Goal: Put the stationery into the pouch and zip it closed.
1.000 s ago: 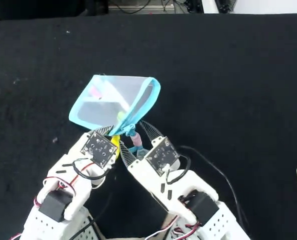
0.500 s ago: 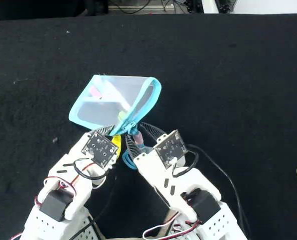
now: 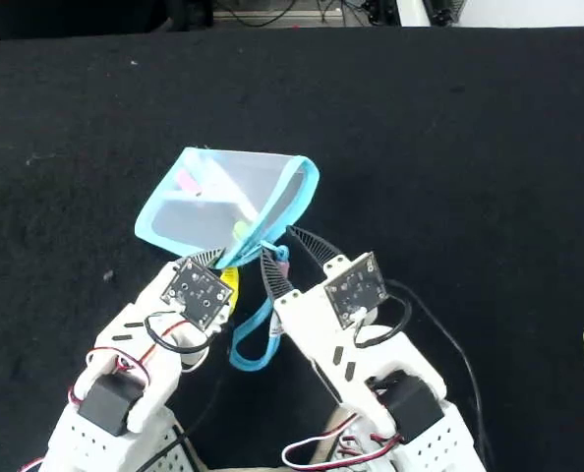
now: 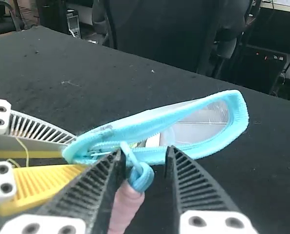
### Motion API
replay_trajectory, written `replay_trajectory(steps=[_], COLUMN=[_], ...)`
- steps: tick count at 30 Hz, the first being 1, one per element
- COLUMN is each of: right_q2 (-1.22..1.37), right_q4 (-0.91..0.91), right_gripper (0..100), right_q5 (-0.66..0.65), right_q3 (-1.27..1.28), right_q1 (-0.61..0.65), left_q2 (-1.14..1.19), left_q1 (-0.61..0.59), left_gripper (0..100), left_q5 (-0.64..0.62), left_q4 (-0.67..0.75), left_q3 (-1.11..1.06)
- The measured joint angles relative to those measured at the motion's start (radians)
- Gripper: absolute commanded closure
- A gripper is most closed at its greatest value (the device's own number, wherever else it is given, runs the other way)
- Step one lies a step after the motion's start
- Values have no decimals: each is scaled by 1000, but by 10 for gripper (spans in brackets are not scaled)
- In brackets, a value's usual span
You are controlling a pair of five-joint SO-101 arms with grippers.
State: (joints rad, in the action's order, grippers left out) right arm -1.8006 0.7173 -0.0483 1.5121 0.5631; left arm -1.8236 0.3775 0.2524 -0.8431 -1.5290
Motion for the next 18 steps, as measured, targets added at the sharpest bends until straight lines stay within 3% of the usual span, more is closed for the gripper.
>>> replay_trajectory(steps=[5,8,18], right_q2=[0,0,0], right_q4=[0,0,-23], right_gripper=[870,988,988], right_q5=[0,0,-2], right_q3=[0,0,0], right_q1=[0,0,-57], left_q2=[0,0,0], left_q1=[0,0,2], left_gripper=[970,970,970], left_q5=[0,0,0], left_q4=[0,0,8], left_q3=[0,0,0])
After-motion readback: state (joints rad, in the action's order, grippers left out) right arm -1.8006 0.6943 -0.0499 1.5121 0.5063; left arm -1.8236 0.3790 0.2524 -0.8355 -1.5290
